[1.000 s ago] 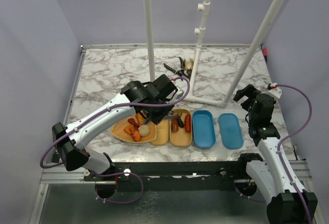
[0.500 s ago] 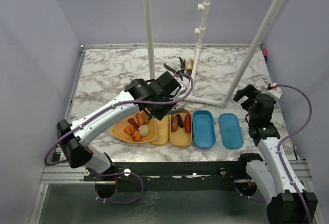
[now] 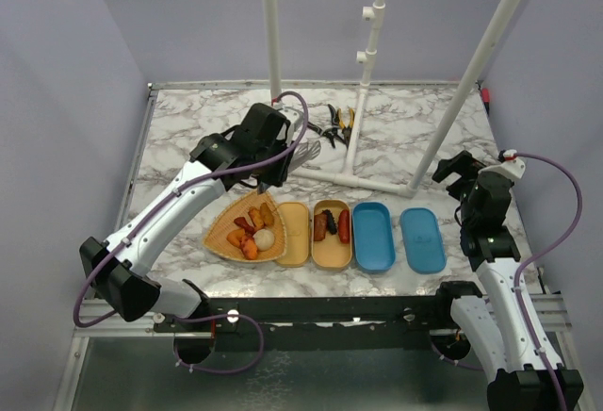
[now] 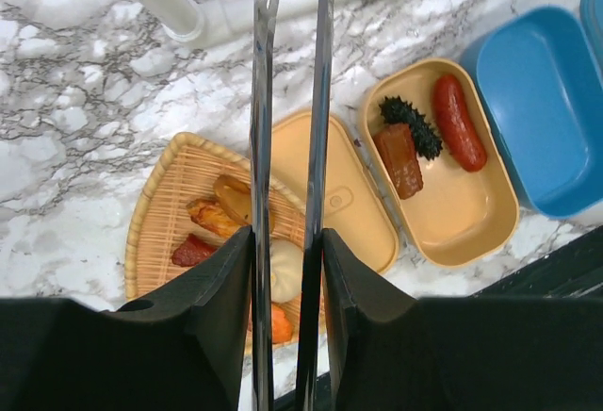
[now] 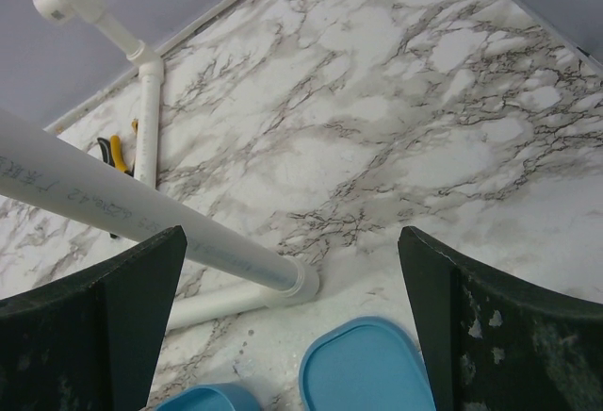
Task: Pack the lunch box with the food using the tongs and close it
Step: Pick up the fake food from the plate.
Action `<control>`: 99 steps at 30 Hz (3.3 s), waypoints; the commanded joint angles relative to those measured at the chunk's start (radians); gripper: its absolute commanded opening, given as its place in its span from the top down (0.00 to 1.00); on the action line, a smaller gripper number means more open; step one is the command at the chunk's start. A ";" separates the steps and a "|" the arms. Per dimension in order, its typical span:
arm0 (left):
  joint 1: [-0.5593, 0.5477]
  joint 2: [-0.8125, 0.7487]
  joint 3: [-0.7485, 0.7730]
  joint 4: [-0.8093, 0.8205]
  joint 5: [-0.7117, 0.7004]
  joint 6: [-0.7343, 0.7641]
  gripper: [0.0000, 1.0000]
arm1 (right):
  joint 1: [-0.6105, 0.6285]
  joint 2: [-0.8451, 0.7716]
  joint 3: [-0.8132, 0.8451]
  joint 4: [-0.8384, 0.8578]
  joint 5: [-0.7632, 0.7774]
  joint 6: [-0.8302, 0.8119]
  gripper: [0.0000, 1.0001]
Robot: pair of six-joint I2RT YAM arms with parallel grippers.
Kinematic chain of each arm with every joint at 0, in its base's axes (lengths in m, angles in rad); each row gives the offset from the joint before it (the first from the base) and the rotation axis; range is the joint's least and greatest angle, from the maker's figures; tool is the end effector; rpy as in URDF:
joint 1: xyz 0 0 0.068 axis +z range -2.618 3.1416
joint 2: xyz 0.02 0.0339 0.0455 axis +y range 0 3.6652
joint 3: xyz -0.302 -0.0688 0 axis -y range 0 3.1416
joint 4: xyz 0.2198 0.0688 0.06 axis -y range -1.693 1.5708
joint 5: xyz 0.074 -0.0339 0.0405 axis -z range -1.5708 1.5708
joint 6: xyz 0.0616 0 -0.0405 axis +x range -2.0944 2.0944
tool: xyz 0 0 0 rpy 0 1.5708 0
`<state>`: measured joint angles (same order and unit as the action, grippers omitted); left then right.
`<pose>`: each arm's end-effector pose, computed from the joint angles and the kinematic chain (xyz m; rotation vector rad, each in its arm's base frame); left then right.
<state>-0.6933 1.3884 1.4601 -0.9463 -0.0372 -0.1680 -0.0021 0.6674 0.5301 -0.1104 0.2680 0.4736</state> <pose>0.2069 -0.1689 0.3821 0.6261 2.3932 -0.3329 0.1380 -0.0166 0.2971 0.6079 1.7053 0.0914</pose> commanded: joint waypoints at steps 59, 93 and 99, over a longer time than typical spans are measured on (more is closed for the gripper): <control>0.108 -0.270 -0.186 -0.383 0.024 -0.307 0.69 | -0.003 -0.030 -0.021 -0.015 0.026 -0.006 0.00; 0.109 -0.321 -0.343 -0.232 0.066 -0.328 0.74 | -0.003 -0.048 -0.026 -0.023 0.026 -0.003 0.00; 0.108 -0.348 -0.352 -0.186 0.049 -0.313 0.84 | -0.003 -0.018 -0.009 -0.036 0.045 -0.012 0.00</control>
<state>-0.5892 1.0725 1.1152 -1.2175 0.0311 -0.4896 -0.0021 0.6342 0.5133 -0.1215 0.2722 0.4728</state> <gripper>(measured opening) 0.247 0.998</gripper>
